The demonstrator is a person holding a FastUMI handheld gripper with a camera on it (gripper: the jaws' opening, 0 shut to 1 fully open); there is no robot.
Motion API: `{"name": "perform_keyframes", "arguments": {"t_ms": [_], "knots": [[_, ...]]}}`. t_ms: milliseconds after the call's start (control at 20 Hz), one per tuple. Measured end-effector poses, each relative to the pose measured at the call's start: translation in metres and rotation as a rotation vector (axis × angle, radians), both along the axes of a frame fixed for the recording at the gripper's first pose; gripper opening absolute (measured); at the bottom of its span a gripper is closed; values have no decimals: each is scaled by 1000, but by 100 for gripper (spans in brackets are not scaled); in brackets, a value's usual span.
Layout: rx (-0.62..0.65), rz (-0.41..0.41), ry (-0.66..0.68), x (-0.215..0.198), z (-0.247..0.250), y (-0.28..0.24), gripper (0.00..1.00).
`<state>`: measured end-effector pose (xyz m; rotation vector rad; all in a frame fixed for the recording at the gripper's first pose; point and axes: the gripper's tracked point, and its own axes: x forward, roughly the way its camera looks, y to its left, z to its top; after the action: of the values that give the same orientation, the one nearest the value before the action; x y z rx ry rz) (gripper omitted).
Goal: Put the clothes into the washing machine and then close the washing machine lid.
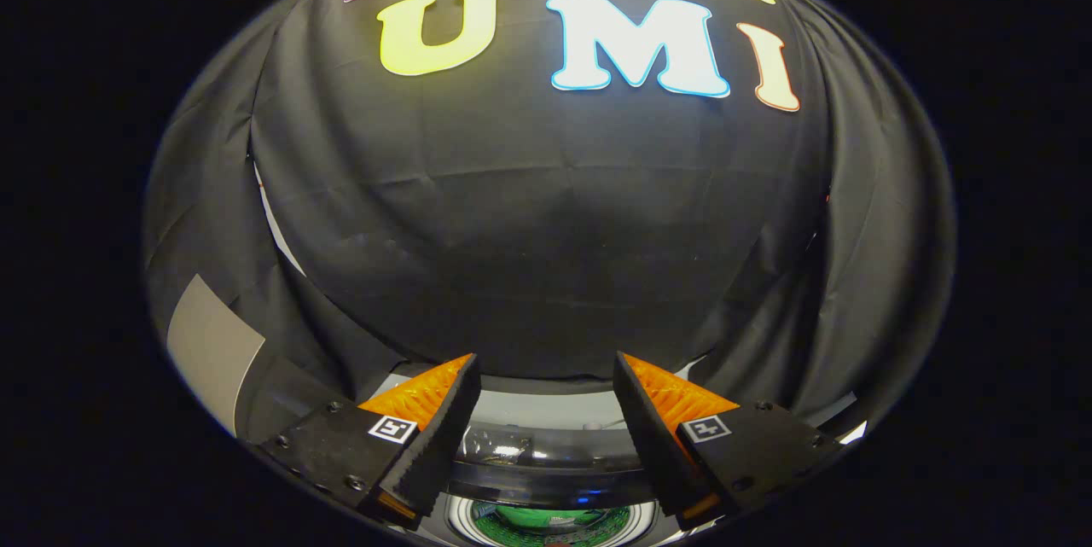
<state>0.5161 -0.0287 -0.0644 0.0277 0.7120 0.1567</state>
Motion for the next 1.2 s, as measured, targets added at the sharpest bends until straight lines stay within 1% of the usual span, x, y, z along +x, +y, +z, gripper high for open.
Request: {"name": "perform_keyframes", "arguments": {"t_ms": [150,250,550,850,1200], "knots": [[-2,8,-3,-5,0,0,97],[5,10,-53,-9,7,1,97],[5,24,-140,-44,13,1,98],[9,2,-276,-73,20,-2,98],[9,-11,-328,-112,11,-4,98]]}}
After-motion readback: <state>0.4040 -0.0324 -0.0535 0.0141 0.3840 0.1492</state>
